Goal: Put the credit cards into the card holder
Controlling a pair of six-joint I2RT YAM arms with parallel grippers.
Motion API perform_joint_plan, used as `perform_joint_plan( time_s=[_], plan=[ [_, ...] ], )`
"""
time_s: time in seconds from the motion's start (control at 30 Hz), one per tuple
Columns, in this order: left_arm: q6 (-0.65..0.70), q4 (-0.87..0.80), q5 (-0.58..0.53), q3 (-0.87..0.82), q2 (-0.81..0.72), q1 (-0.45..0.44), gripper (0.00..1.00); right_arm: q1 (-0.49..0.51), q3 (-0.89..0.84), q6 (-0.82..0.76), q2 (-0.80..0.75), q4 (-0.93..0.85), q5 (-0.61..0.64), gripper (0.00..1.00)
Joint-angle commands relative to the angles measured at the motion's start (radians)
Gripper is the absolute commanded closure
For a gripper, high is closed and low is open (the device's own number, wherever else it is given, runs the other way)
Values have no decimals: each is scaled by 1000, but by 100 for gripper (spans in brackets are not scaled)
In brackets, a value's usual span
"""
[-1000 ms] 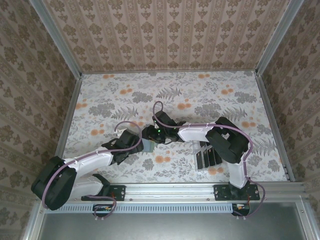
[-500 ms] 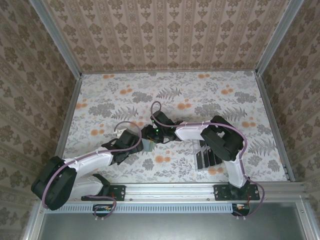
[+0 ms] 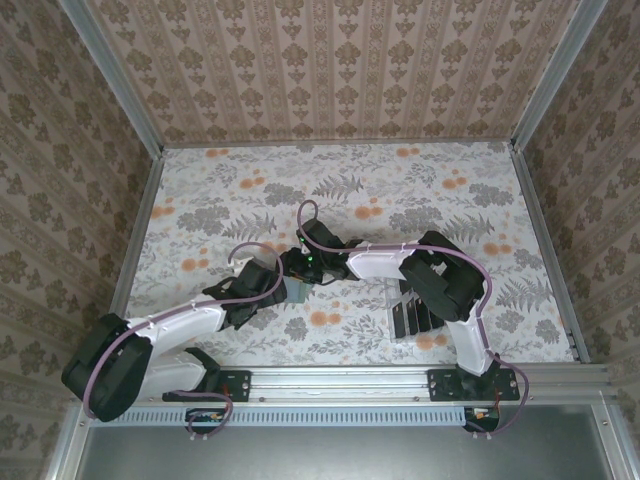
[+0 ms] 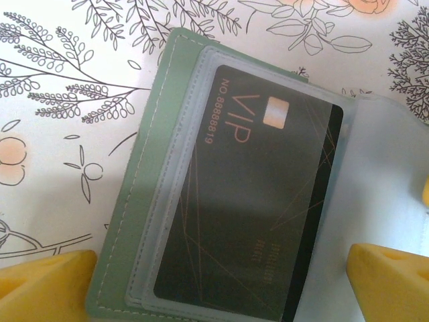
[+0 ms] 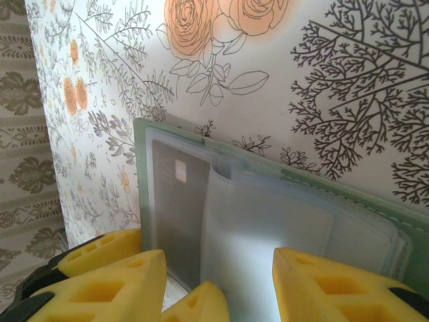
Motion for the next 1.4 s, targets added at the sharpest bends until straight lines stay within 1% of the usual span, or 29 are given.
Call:
perform_joint_plan(
  time_s=[0.0,0.3,0.5,0.67,0.87,1.2,1.37],
  plan=[
    [6,-25,22,-44,21,15,2,5,12,-10,10,-17,-9,53],
    [-34,-55,-12,-57,31,17,4,-2,-51,-25,-51,-28,21,53],
    [-46,-80,-33,-59,5,19,5,-3,-74,-17,-38,-20,26,53],
    [-48,-100,-47,-67,-24,20,4,-2,-72,-9,-17,-11,23,53],
    [-55,-98,-44,-71,-15,22,5,-2,-34,-23,-2,-42,19,53],
    [-61,-98,-44,-72,0,21,5,-2,-37,-43,-35,-60,29,52],
    [-65,-98,-40,-71,14,22,7,-5,-44,-46,-68,-42,34,51]
  ],
)
